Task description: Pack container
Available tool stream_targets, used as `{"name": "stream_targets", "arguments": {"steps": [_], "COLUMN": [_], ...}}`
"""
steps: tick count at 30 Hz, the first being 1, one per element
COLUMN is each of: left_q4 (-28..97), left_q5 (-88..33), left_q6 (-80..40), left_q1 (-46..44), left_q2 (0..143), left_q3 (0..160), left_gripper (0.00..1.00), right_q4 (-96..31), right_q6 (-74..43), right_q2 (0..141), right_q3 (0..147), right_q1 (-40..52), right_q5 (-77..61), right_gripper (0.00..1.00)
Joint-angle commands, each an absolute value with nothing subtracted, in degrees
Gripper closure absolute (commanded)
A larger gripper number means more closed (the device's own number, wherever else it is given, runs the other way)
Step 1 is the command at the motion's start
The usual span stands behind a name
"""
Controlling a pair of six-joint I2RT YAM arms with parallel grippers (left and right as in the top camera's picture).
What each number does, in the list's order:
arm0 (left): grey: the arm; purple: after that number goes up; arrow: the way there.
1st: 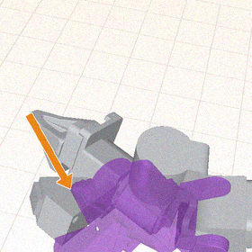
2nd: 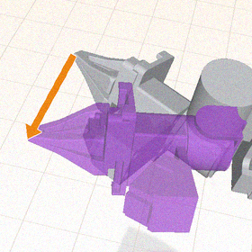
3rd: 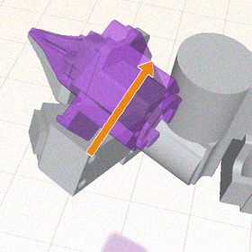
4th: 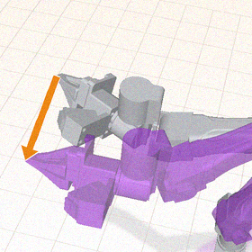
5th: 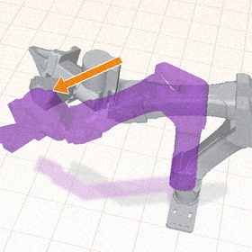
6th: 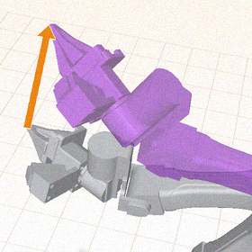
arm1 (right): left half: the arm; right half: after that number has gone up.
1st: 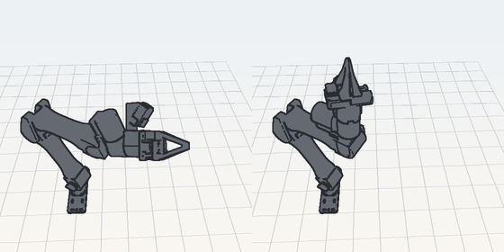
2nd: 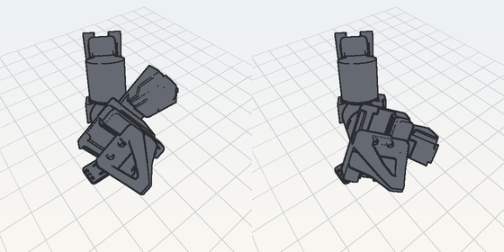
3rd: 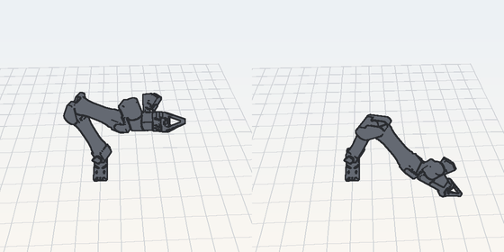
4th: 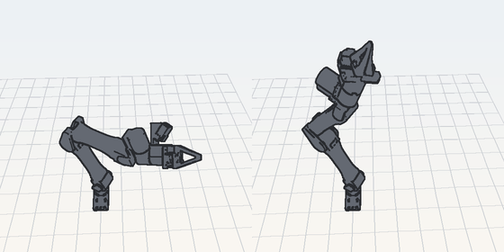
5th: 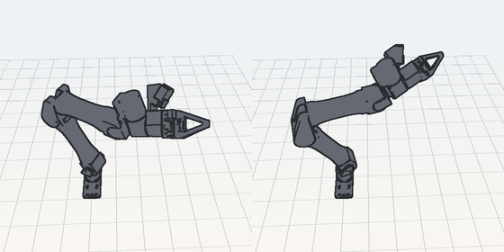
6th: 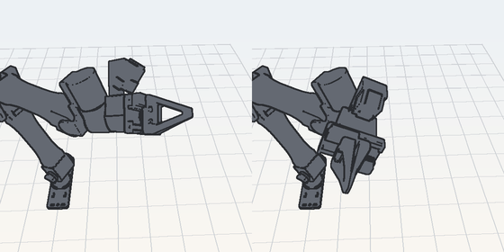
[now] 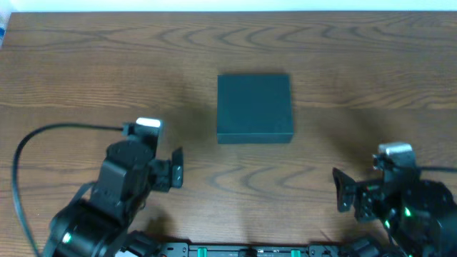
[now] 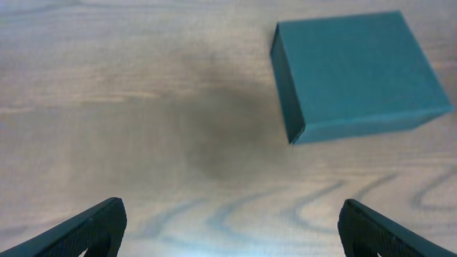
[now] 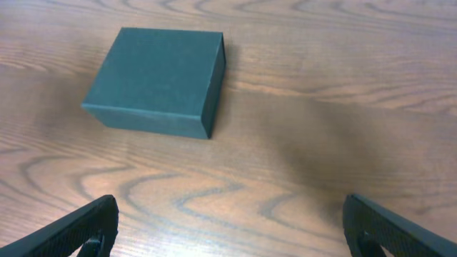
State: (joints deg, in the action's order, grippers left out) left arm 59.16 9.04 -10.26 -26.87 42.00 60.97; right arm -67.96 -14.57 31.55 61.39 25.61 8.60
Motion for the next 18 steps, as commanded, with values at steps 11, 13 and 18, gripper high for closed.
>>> {"name": "stream_targets", "arguments": {"steps": [11,13,18], "left_q4": [64.6,65.1,66.2], "left_q5": [9.6,9.6,9.6], "left_q6": [-12.4,-12.4,-12.4], "left_q1": [-27.0,-27.0,-27.0], "left_q2": [37.3,37.3,37.3], "left_q3": [60.5,60.5,60.5], "left_gripper": [0.05,0.04,0.04], "right_q4": [-70.7,-71.5,-73.3], "right_q6": [-17.3,-17.3,-17.3], "right_q2": [26.0,26.0,26.0], "right_q3": [61.5,61.5,61.5], "right_q1": [26.1,26.1,26.1], "right_q5": [4.1,4.1,4.1], "right_gripper": [0.01,0.01,0.01]}}
